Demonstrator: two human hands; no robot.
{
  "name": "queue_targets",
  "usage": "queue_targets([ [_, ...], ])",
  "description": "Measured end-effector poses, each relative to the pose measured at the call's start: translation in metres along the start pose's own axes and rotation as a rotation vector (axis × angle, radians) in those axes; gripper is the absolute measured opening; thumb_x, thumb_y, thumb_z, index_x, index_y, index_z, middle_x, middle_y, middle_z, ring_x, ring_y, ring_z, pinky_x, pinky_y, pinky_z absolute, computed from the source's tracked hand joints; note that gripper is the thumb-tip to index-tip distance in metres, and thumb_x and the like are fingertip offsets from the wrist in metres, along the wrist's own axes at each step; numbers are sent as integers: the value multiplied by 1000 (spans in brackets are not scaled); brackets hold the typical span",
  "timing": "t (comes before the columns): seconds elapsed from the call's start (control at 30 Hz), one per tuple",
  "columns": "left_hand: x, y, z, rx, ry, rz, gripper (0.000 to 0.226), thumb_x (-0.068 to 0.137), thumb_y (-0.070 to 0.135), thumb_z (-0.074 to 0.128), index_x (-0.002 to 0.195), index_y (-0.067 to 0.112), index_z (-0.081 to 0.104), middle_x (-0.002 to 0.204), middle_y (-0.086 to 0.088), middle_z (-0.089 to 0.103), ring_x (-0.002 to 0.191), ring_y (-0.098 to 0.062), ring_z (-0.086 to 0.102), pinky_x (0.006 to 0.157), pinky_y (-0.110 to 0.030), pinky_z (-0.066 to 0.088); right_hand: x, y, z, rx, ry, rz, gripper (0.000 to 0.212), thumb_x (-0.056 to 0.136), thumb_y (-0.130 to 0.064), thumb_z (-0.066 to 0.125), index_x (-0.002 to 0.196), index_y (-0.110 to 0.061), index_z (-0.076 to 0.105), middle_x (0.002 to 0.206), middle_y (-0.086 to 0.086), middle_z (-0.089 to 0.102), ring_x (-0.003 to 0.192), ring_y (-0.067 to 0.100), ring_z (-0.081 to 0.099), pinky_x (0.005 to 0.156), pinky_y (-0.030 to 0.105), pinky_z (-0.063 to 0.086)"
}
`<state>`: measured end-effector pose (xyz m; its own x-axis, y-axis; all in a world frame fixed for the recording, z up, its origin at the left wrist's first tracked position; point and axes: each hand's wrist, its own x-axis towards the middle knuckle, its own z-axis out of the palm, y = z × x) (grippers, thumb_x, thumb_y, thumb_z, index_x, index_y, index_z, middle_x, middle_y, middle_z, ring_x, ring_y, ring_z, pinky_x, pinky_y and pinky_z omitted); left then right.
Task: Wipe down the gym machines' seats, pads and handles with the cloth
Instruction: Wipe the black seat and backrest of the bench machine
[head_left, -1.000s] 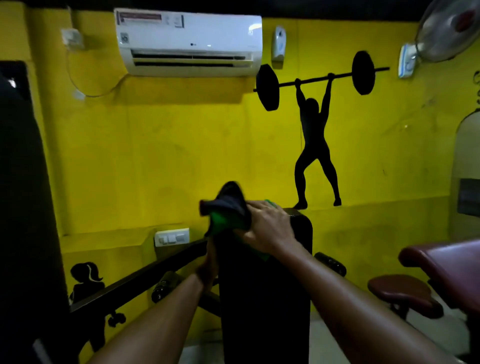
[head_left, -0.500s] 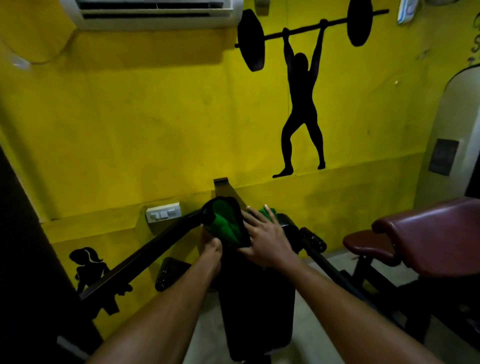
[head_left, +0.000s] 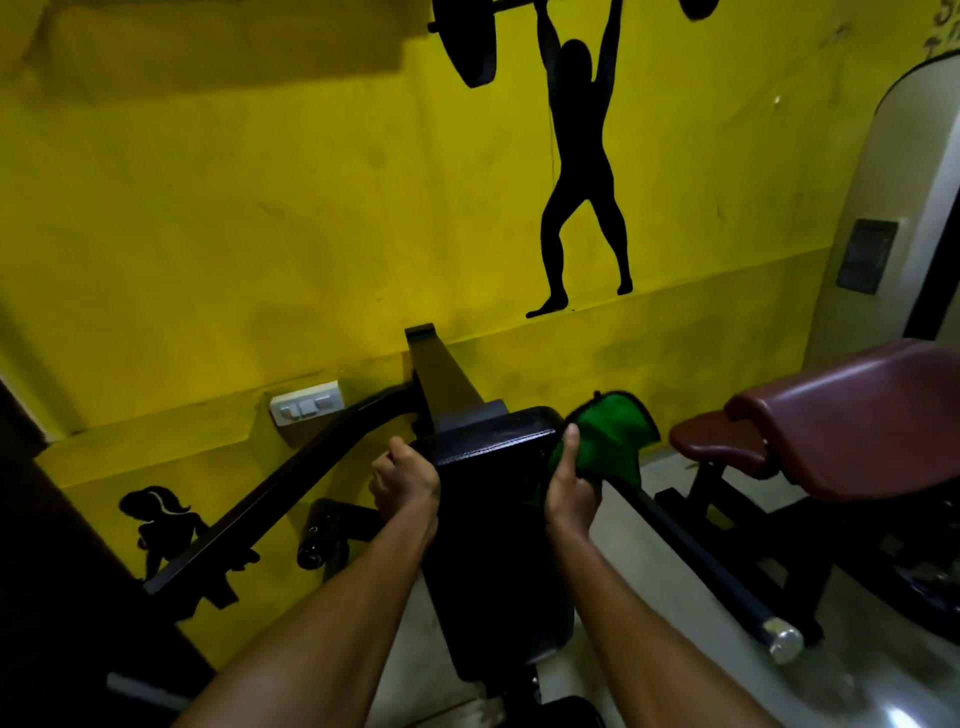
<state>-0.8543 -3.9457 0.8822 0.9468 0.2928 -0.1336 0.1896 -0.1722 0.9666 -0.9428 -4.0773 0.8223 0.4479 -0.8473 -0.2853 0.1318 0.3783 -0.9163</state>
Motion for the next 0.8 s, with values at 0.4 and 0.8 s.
queue_targets([
  [0.4,-8,-1,-31,5,-371,89,49,105,39,29,139,11,51,146,-15,47,131,-34,44,111,-40,33,-63,47,-6,-141,-147,292,90,89,-70,56,142,2,52,131,20,63,116,38,62,106,48,50],
  [0.8,-82,-79,-84,182,-537,237,48,93,51,55,122,14,51,135,-12,42,124,-34,44,106,-47,38,-145,23,-79,180,-345,212,50,101,-50,52,126,-11,70,124,11,73,109,24,71,87,37,55],
])
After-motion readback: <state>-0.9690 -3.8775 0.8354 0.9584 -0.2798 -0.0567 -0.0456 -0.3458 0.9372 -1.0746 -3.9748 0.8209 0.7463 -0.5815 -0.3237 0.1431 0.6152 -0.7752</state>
